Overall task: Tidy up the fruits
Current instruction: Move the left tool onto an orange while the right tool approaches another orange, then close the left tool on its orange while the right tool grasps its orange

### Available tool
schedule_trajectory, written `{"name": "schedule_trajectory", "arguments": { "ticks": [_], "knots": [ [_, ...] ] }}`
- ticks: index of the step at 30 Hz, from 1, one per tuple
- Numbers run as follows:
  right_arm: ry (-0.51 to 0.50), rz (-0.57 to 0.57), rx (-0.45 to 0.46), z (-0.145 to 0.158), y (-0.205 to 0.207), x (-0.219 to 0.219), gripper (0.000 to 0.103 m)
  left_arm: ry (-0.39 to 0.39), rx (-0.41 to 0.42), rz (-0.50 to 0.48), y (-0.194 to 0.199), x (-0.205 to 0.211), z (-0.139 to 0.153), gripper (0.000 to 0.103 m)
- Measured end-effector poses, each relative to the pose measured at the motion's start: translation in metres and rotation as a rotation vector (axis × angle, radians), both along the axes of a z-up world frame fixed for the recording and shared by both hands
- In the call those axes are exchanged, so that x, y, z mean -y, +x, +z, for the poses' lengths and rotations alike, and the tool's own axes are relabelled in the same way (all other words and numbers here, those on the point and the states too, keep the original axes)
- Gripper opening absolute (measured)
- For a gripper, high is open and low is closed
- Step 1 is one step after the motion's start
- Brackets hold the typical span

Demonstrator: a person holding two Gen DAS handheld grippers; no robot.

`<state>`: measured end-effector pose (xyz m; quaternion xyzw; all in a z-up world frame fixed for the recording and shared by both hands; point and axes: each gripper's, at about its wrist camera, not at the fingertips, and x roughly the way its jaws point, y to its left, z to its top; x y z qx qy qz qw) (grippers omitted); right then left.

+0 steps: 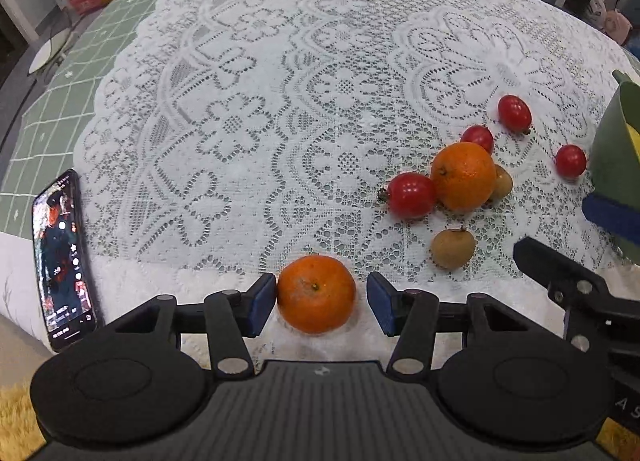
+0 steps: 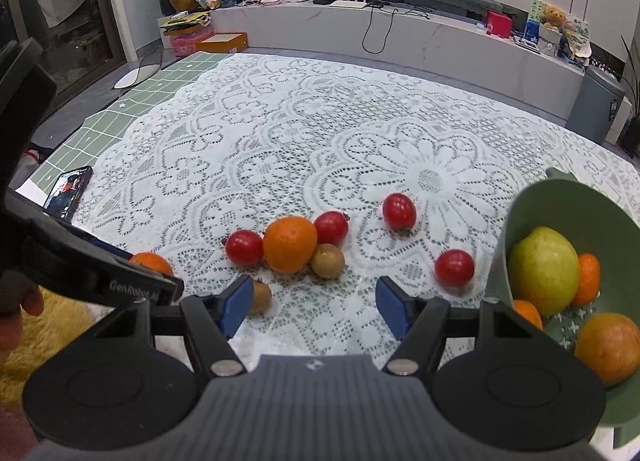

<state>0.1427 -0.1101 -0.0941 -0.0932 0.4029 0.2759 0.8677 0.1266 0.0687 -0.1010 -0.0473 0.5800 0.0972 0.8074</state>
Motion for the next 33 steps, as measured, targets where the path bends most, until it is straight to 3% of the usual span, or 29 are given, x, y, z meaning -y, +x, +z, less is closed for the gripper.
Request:
{"name": "schedule_trajectory", "arguments": {
  "ticks": [6,17,25,33],
  "knots": [
    [-0.022,0.022,0.019,0.0,0.007,-0.011,0.059,-0.013,0.012,-0.002,0.002,-0.004,-0.004,0.05],
    [-0.043,0.034,0.027,-0.003,0.02,-0.026,0.053,-0.087,0.137,-0.034,0.002,-0.008,0.003,0.048],
    [-0.084,0.104,0.055,-0.009,0.026,-0.039,0.051,-0.168,0.198,0.057,0.005,-0.027,0.008,0.048],
    [-0.119,0.138,0.043,-0.018,0.032,-0.051,0.049,-0.221,0.235,0.079,0.009,-0.033,0.013,0.048]
  ]
}}
